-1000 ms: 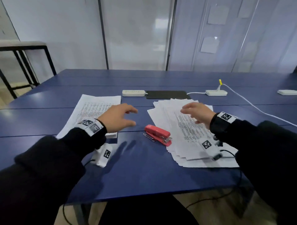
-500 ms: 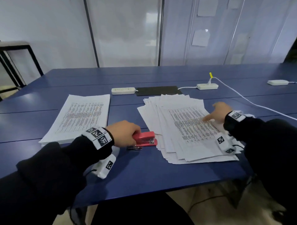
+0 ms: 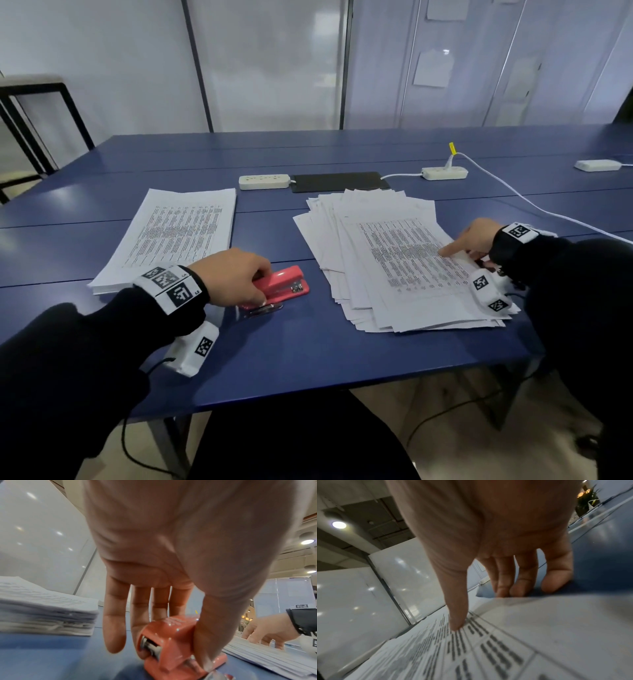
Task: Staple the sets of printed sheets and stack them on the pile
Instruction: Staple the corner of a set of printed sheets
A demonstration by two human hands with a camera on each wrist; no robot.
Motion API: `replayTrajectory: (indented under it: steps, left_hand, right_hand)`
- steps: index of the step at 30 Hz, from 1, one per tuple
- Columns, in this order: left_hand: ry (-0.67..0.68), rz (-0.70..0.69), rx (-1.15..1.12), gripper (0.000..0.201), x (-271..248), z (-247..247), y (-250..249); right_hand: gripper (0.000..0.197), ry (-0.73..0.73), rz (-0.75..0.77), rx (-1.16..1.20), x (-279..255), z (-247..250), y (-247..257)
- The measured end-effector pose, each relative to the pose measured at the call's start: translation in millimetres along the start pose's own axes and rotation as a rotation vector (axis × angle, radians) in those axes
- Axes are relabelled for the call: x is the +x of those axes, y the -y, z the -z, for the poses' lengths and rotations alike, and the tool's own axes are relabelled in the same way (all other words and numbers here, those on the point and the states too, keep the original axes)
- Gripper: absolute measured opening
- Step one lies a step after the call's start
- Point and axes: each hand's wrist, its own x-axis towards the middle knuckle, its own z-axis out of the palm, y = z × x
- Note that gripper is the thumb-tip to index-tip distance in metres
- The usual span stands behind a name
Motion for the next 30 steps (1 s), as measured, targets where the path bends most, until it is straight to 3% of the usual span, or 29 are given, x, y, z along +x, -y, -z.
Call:
replayTrajectory:
  steps: [4, 8, 12, 14, 16, 17, 18, 20, 23, 26, 30]
  left_hand:
    - [-0.054, 0.020, 0.013, 0.025, 2, 0, -5]
    - [-0.077, 0.042, 0.016, 0.026, 5, 0, -6]
    - [-0.081, 0.051, 0.015, 0.031, 4, 1, -6]
    - [-0.082, 0.050, 0.026, 0.032, 3, 2, -8]
    - [-0.084, 0.046, 0.050, 0.032, 2, 2, -8]
    - [-0.086, 0.043, 0.070, 0.031, 1, 2, -9]
    - [-0.094, 0.040, 0.097, 0.030, -1, 2, -9]
    - [-0.124, 0.042, 0.140, 0.026, -5, 3, -9]
    - [-0.193, 0.069, 0.107, 0.020, -17, 3, -7]
    - [-0.237, 0.107, 0.023, 0.026, -33, 4, -1]
    - [-0.245, 0.152, -0.014, 0.024, -54, 5, 11]
  right_hand:
    - [0.042, -0.125, 0.072, -0.041, -6, 10, 3]
    - [0.030, -0.314, 0.140, 0.155, -9, 26, -1]
    - [0.022, -0.349, 0.278, 0.338, -7, 48, -3]
    - [0.036, -0.226, 0.335, 0.499, -13, 67, 2]
    - [0.073, 0.019, 0.373, 0.642, -19, 88, 9]
    - [0.084, 0.115, 0.392, 0.599, -26, 97, 14]
    - [0.083, 0.198, 0.417, 0.522, -30, 103, 19]
    - [0.055, 0.324, 0.441, 0.394, -43, 109, 35]
    - [0.007, 0.312, 0.529, 0.189, -57, 95, 64]
    - [0.008, 0.282, 0.646, -0.187, -57, 63, 87]
    - [0.016, 0.359, 0.773, -0.380, -53, 4, 118]
